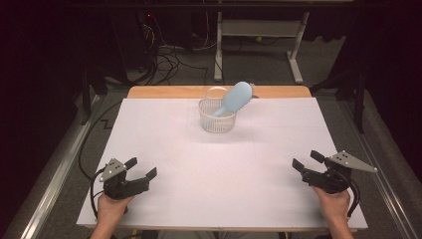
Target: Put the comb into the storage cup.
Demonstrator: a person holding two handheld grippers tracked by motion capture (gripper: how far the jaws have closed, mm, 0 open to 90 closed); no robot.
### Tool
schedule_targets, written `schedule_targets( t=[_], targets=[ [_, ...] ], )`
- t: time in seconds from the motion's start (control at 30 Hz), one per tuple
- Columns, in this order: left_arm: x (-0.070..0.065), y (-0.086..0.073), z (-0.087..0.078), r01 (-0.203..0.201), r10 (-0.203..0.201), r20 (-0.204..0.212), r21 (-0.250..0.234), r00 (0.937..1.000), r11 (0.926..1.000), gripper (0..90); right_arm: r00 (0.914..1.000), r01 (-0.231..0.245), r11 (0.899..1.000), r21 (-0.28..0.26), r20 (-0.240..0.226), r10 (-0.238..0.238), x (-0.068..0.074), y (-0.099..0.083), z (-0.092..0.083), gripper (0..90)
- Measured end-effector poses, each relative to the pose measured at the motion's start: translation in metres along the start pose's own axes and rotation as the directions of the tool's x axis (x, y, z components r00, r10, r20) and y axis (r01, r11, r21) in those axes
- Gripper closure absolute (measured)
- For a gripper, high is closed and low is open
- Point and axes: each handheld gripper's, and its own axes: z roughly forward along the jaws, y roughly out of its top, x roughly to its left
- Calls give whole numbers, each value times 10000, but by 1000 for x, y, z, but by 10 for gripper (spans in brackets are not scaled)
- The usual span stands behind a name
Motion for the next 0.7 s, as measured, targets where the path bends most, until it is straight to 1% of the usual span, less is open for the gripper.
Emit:
schedule_targets(
  t=[0.07, 0.23, 0.3, 0.7],
  targets=[
    [0, 0, 0, -13, 13, 6, 2, 10000, 10000, 139, 9999, 105, 9999, 71, 70, -106, 0, -1, 1, 200],
    [0, 0, 0, 8, -8, 12, 5, 10000, 10000, 139, 10000, 15, 10000, 38, 93, -15, -1, -3, 2, 199],
    [0, 0, 0, 2, -2, 15, 5, 10000, 10000, 139, 9999, 47, 10000, 35, 103, -47, -1, -4, 3, 199],
    [1, 0, 0, 32, -32, 34, -4, 10000, 10000, 139, 9998, 19, 9998, 196, 190, -23, -3, -9, 6, 198]
  ],
)
